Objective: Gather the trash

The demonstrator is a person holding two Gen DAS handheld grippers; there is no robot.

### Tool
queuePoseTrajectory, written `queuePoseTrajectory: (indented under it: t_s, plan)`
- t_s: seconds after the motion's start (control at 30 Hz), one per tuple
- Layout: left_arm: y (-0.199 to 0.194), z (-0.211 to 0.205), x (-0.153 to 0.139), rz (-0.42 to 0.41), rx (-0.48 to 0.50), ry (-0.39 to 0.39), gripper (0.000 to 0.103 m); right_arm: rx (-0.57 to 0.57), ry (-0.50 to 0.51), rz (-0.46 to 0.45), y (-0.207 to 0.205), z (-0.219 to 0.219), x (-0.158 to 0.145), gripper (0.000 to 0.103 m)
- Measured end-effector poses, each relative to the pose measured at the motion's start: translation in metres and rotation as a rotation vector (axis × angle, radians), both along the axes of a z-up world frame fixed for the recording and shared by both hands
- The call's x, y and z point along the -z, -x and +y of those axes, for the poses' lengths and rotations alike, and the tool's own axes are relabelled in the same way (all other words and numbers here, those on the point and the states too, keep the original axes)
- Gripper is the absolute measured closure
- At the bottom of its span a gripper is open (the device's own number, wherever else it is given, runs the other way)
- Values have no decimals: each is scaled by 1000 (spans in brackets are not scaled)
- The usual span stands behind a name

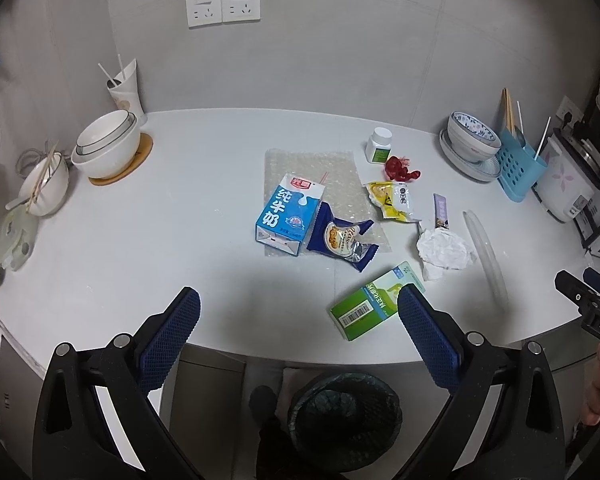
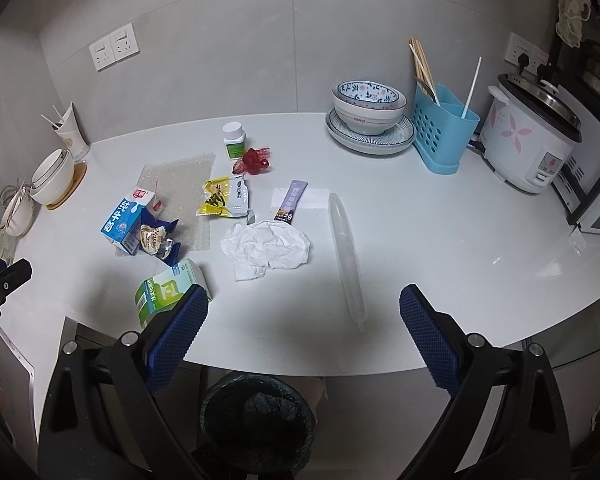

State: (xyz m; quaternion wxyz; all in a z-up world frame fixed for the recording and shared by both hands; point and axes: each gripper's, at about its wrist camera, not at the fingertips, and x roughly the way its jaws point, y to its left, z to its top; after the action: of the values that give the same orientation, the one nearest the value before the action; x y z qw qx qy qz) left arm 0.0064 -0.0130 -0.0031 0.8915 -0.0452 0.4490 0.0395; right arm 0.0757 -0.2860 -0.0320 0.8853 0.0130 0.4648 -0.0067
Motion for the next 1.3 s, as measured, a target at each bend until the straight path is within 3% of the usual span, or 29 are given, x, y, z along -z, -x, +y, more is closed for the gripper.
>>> queuePoseTrajectory:
  t_s: [1.3]
  plan:
    - [-6, -7, 6, 19, 21, 5, 7, 16, -5, 24, -5, -9, 4, 10]
